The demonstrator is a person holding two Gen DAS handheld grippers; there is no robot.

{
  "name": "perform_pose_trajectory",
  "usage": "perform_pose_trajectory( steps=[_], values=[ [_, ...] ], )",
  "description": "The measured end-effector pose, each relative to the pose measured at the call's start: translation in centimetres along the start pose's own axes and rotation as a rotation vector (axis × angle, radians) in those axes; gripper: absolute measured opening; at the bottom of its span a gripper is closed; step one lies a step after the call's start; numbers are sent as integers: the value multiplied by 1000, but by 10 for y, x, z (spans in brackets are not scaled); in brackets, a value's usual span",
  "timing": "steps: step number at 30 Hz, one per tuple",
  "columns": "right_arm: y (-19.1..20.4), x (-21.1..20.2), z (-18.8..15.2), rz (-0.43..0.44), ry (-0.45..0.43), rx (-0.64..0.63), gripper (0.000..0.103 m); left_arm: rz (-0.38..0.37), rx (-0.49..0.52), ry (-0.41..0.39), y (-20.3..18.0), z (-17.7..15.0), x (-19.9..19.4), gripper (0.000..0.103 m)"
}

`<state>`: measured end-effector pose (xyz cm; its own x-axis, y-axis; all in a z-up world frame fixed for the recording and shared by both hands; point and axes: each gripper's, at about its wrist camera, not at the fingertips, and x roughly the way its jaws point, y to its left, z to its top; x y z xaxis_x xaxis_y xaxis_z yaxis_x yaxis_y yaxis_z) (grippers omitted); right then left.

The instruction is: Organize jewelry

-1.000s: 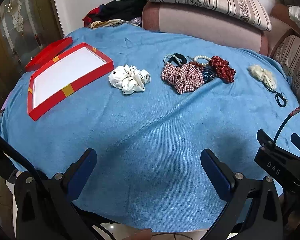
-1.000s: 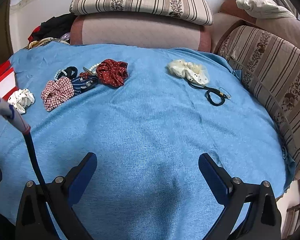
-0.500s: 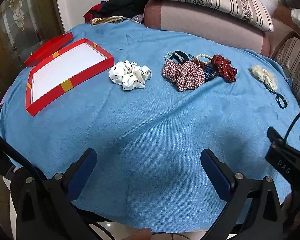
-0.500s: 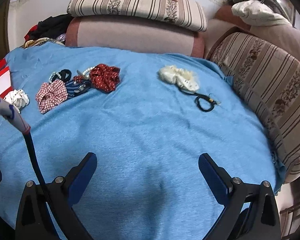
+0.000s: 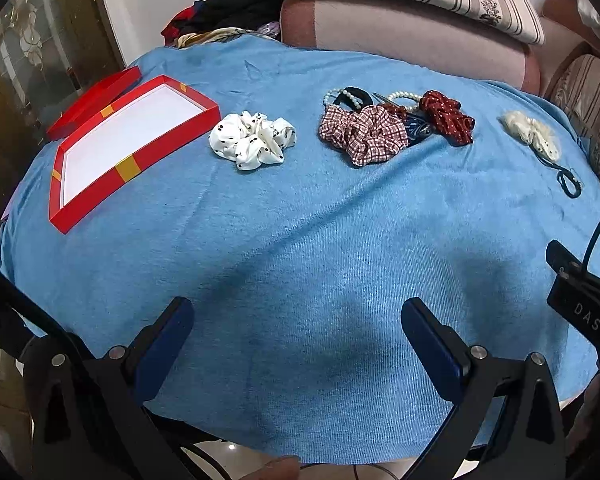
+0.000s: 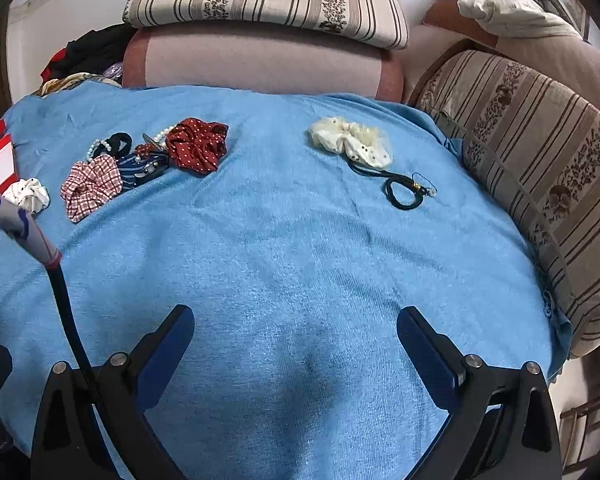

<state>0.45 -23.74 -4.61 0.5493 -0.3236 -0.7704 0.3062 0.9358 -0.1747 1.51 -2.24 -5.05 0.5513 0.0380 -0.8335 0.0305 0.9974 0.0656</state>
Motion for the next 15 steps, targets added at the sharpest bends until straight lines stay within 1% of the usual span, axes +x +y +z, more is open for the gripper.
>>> perform_pose_trajectory(
  steps=[4, 8, 10, 13, 15],
  values=[
    [-3, 2, 2, -3, 4, 9, 103, 5, -14, -9, 2, -9, -4, 103],
    [-6, 1, 4, -4, 0, 22, 103, -26, -25, -13, 4, -27, -13, 103],
    [-7, -1, 4, -3, -3, 24, 103, -23, -22, -25, 5, -32, -19, 103],
    [-6, -3, 4, -3, -8, 21, 103, -13, -34, -70, 8, -34, -32, 103],
    [-5, -6, 4, -2, -13, 19, 103, -56, -46, -90, 11, -37, -39, 103]
  ],
)
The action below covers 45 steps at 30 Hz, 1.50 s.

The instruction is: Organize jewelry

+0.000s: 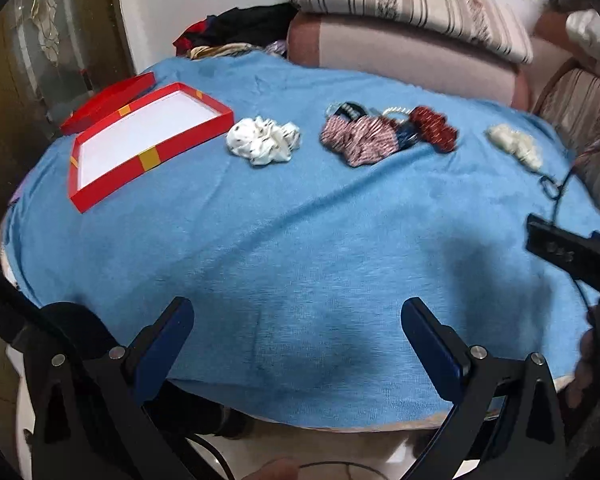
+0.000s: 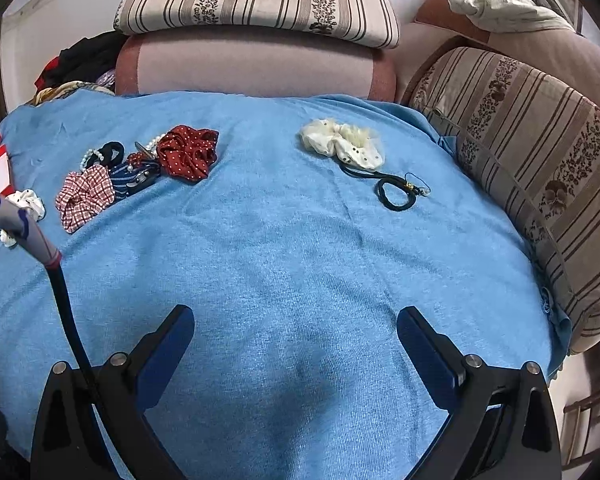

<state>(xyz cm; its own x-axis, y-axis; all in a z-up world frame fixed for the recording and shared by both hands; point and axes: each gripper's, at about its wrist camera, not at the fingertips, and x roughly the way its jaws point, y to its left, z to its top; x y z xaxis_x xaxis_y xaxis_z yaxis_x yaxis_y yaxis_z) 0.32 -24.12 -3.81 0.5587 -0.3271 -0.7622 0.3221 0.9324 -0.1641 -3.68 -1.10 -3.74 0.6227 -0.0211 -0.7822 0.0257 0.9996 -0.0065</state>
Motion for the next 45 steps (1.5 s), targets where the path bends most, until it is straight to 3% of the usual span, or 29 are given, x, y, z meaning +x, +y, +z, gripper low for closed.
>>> perform_pose_trajectory(
  steps=[8, 12, 18, 23, 27, 32, 34, 41, 44, 45],
  values=[
    [2, -14, 3, 1, -33, -5, 102, -180, -20, 31, 0, -5, -5, 103],
    [4, -20, 3, -2, -46, -12, 102, -183, -42, -6, 4, -4, -15, 103],
    [10, -26, 10, 16, -59, -35, 103, -60, -14, -46, 16, 20, -19, 103],
    [21, -29, 17, 28, -77, -71, 103, 103, -16, -208, 41, 41, -33, 103],
    [26, -22, 22, 54, -62, -85, 103, 122, -16, -259, 58, 58, -34, 103],
    [28, -12, 36, 96, -40, -79, 103, 152, -10, -230, 76, 79, -14, 103],
    [29, -6, 43, 116, -31, -75, 102, 117, 6, -208, 84, 88, -3, 103],
    [44, 25, 57, 270, 49, -90, 79, 62, 33, -75, 90, 103, 44, 102],
    [57, 37, 62, 371, 80, -84, 67, 0, 16, -21, 93, 114, 71, 86],
    [63, 41, 64, 415, 87, -81, 64, -11, 11, -3, 94, 116, 78, 76]
  ],
)
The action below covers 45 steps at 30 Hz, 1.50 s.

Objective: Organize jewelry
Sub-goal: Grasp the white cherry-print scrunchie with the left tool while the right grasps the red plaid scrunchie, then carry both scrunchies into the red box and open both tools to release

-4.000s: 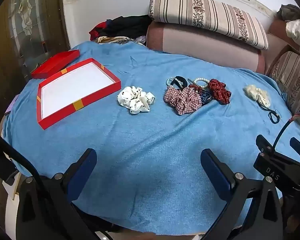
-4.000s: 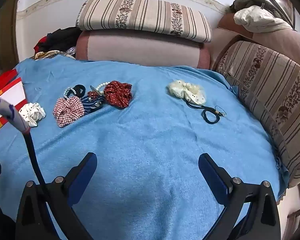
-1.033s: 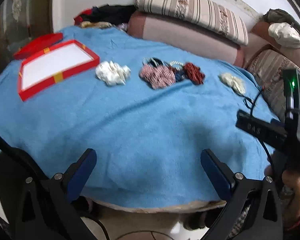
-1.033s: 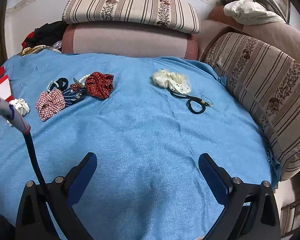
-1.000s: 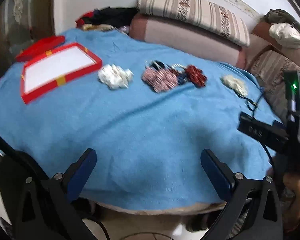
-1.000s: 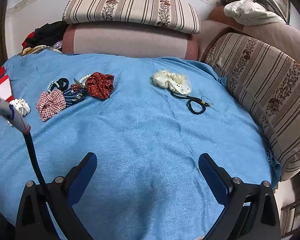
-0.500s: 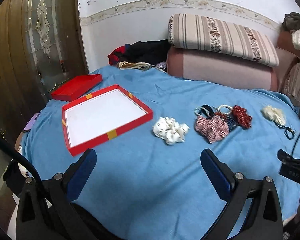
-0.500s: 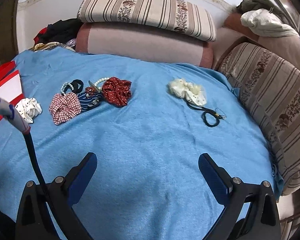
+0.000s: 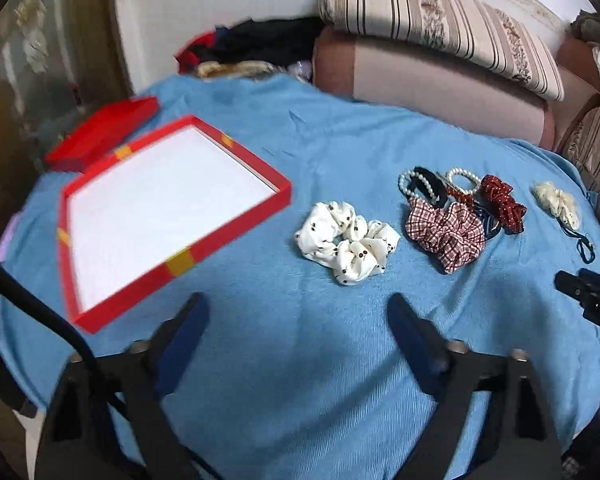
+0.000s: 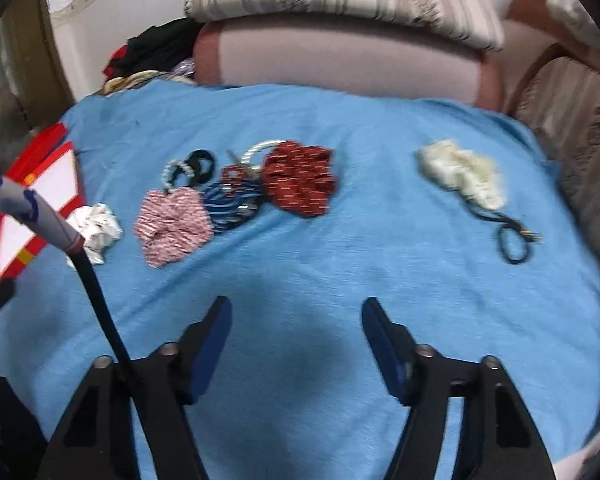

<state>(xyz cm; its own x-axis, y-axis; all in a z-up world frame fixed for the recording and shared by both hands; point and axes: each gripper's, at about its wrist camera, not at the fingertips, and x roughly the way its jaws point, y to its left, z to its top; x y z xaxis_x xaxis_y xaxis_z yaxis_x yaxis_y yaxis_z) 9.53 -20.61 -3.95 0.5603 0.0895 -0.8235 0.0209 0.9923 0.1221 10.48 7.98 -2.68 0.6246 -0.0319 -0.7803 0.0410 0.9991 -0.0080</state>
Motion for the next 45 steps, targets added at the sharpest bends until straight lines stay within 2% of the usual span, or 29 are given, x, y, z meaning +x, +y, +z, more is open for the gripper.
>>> perform_pose_trajectory(
  steps=[1, 2, 6, 12, 18, 22, 23, 24, 25, 27, 28, 29, 33, 45],
  values=[
    [5, 5, 3, 36, 1, -2, 64, -16, -8, 25, 1, 4, 11, 68],
    [10, 10, 7, 75, -1, -7, 63, -35, -14, 45, 2, 7, 21, 67],
    [32, 32, 25, 194, -3, -39, 63, -69, -46, 83, 7, 21, 54, 67],
    [60, 61, 38, 288, 18, -57, 63, -120, -87, 117, 10, 36, 88, 67],
    [84, 86, 40, 319, 52, -94, 63, -155, -85, 144, 1, 41, 112, 67],
    [92, 101, 37, 310, 76, -107, 63, -120, -75, 125, -5, 40, 118, 67],
    [94, 105, 37, 305, 84, -107, 63, -102, -63, 118, -8, 39, 118, 64],
    [94, 106, 36, 299, 85, -107, 59, -86, -50, 114, -10, 38, 118, 41],
    [96, 109, 34, 281, 82, -108, 53, -63, -33, 114, -13, 37, 118, 13],
    [96, 110, 35, 257, 73, -100, 32, -55, -21, 114, -15, 37, 116, 8],
    [93, 110, 36, 266, 76, -85, 26, -63, -23, 114, -15, 37, 113, 7],
    [92, 110, 37, 282, 85, -69, 15, -63, -24, 109, -14, 36, 110, 7],
    [93, 96, 40, 277, 56, -78, 10, -26, -7, 50, -14, 35, 82, 7],
    [125, 24, 44, 271, -53, -184, 10, 93, 2, -124, 15, 36, -8, 7]
  ],
)
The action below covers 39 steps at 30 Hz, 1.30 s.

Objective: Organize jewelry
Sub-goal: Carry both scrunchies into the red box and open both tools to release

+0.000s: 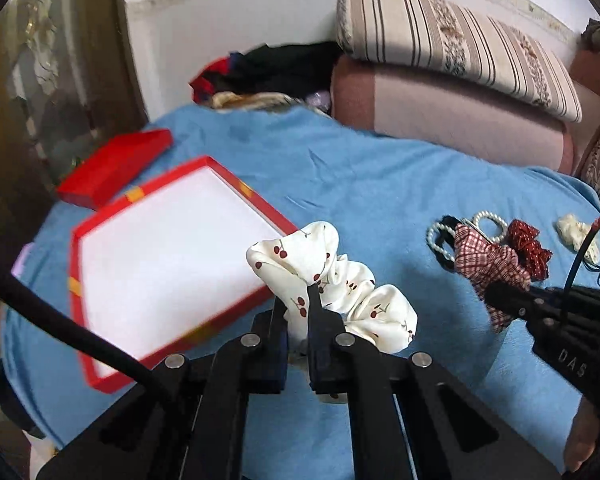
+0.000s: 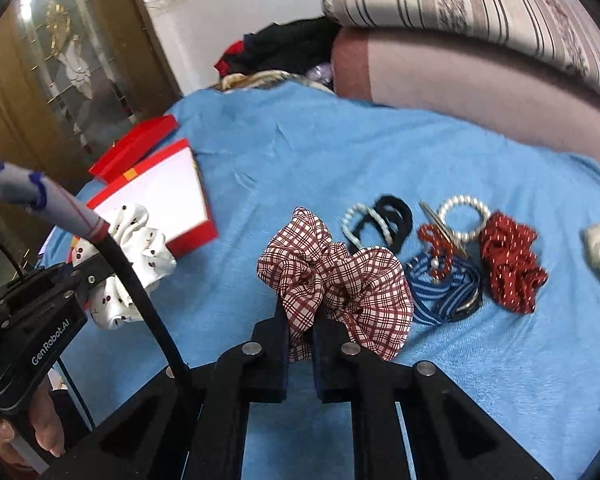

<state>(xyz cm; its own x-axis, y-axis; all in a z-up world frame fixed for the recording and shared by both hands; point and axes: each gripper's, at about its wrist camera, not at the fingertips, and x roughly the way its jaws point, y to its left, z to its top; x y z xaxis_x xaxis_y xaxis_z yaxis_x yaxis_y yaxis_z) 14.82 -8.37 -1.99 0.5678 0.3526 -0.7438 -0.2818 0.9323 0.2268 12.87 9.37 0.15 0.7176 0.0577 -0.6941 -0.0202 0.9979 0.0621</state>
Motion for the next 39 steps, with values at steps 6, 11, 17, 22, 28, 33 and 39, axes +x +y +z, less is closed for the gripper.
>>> perform_pose_trajectory(
  steps=[6, 11, 17, 22, 28, 33, 39],
  values=[
    [36, -6, 18, 8, -19, -62, 10, 60, -28, -42, 36, 3, -22, 7],
    [73, 0, 42, 36, -28, -130, 10, 101, -63, -44, 73, 5, -22, 7],
    [113, 32, 72, 83, -6, -193, 10, 139, -129, -21, 119, 7, -8, 7],
    [132, 75, 84, 109, 59, -202, 10, 161, -167, 1, 146, 6, 8, 7],
    [143, 117, 79, 103, 140, -196, 10, 172, -203, 45, 167, 2, 33, 7],
    [143, 135, 74, 104, 179, -193, 12, 174, -227, 87, 176, -4, 50, 10],
    [135, 139, 74, 113, 194, -158, 33, 175, -276, 121, 186, -10, 62, 18]
  ],
)
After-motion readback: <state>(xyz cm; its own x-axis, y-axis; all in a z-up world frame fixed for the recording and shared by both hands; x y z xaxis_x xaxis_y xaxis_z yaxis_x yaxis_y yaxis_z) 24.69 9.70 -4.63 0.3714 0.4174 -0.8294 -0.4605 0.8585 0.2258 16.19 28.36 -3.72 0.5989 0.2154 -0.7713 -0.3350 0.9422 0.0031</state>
